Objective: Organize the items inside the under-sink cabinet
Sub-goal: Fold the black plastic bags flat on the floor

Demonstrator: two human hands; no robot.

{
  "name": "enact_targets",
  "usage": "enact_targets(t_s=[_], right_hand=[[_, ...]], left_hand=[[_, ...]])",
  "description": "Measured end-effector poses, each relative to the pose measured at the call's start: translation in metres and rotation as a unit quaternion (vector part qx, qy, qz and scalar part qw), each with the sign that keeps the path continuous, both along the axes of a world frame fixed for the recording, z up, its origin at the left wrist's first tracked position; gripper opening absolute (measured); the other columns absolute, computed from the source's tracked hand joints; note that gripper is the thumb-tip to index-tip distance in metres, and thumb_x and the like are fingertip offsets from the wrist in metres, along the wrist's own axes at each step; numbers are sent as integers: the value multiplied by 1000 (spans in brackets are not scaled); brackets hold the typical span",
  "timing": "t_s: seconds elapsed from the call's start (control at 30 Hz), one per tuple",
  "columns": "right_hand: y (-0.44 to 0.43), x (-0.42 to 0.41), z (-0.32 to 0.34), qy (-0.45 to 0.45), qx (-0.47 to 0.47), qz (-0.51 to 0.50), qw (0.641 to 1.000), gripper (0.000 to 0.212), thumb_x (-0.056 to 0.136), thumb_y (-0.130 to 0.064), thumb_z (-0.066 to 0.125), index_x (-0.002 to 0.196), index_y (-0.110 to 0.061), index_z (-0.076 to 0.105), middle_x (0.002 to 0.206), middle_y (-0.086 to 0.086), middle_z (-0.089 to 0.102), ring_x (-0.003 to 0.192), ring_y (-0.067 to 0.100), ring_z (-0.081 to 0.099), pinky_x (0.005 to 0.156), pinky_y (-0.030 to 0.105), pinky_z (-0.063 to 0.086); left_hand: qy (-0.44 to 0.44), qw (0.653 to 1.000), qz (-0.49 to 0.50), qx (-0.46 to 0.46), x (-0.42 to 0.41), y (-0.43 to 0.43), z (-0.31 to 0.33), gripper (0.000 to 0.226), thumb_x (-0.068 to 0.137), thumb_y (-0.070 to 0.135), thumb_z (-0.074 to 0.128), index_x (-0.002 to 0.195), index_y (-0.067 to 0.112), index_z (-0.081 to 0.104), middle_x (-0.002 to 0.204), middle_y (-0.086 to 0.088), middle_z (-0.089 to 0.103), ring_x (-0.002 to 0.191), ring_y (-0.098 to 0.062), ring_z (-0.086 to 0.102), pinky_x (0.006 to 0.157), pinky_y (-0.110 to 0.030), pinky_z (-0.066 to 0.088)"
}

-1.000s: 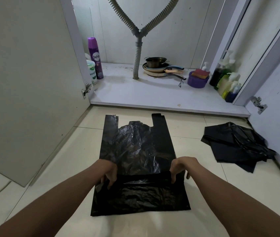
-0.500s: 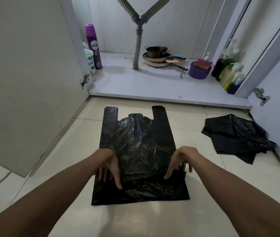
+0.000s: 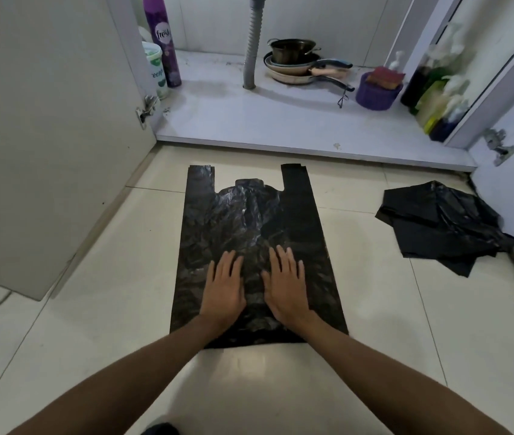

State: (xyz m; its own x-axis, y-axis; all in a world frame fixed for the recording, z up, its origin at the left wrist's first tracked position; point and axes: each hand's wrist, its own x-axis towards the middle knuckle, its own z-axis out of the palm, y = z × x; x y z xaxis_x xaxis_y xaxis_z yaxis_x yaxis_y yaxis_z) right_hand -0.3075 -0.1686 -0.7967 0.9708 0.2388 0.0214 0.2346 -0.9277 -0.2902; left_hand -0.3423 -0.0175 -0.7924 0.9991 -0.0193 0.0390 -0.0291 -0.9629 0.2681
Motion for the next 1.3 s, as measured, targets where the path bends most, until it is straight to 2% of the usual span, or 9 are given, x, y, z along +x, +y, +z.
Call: enact_targets(t_s=[0.23,0.43,0.57,0.73,0.87,0.97,1.07,1.2,1.3], right_hand=[[-39,-10,-33,-3,-40,24,999,63,99,-57,26,155,-28,24,162,3,19,150,26,12,120,53,7],[-78,13,-30,14,-41,-57,997,62,99,-57,22,155,-33,17,164,2,10,151,23,1,121,50,0],[-98,28,-32,31,-45,-100,994,67,98,-58,15,157,-26,10,164,7,3,151,24,-4,121,51,-4],[-81,54,-22,10,-15,-147,989,66,102,-48,18,156,-9,17,164,11,6,151,25,-3,120,53,-4],[-32,86,-9,-6,4,-35,999,61,103,-44,18,156,-14,14,164,6,4,151,22,-5,122,46,-4],[2,108,-5,-8,20,44,999,55,105,-38,21,156,-17,17,164,4,9,151,21,-1,122,48,5],[6,126,-11,33,5,68,997,56,105,-45,22,156,-24,16,164,3,9,151,22,-2,122,47,4],[-21,140,-25,39,-53,65,996,64,97,-64,14,155,-39,7,165,-4,-1,151,19,-8,122,45,-6],[-40,151,-26,42,-49,-43,997,67,97,-65,15,156,-34,6,164,-1,-5,151,21,-11,119,43,-13]], left_hand=[[31,999,14,42,-25,29,-36,70,95,64,17,153,25,21,160,-5,14,149,-22,9,119,-48,4],[32,995,86,40,-11,69,-37,69,93,64,15,154,31,11,162,-2,3,149,-19,-2,119,-48,-2],[41,993,99,48,-6,97,-35,71,94,61,13,155,26,10,162,-3,4,149,-23,-1,118,-55,-2],[13,994,65,82,23,92,-19,74,96,57,13,152,9,22,159,-10,17,149,-25,8,117,-56,0],[11,998,0,65,63,61,-11,75,96,57,8,153,10,17,161,-7,12,149,-20,2,119,-51,-1],[12,996,-58,60,90,41,-10,74,96,55,9,154,9,14,161,-6,9,149,-20,2,120,-48,2],[40,993,-96,59,107,42,-18,80,91,65,3,155,17,6,162,-2,-1,149,-17,-6,121,-42,2],[37,997,-9,62,103,66,-35,78,87,75,8,154,34,2,161,3,-7,148,-15,-10,120,-41,-6],[30,992,119,38,107,78,-35,78,89,73,12,154,31,3,162,1,-4,149,-17,-9,119,-40,-10]])
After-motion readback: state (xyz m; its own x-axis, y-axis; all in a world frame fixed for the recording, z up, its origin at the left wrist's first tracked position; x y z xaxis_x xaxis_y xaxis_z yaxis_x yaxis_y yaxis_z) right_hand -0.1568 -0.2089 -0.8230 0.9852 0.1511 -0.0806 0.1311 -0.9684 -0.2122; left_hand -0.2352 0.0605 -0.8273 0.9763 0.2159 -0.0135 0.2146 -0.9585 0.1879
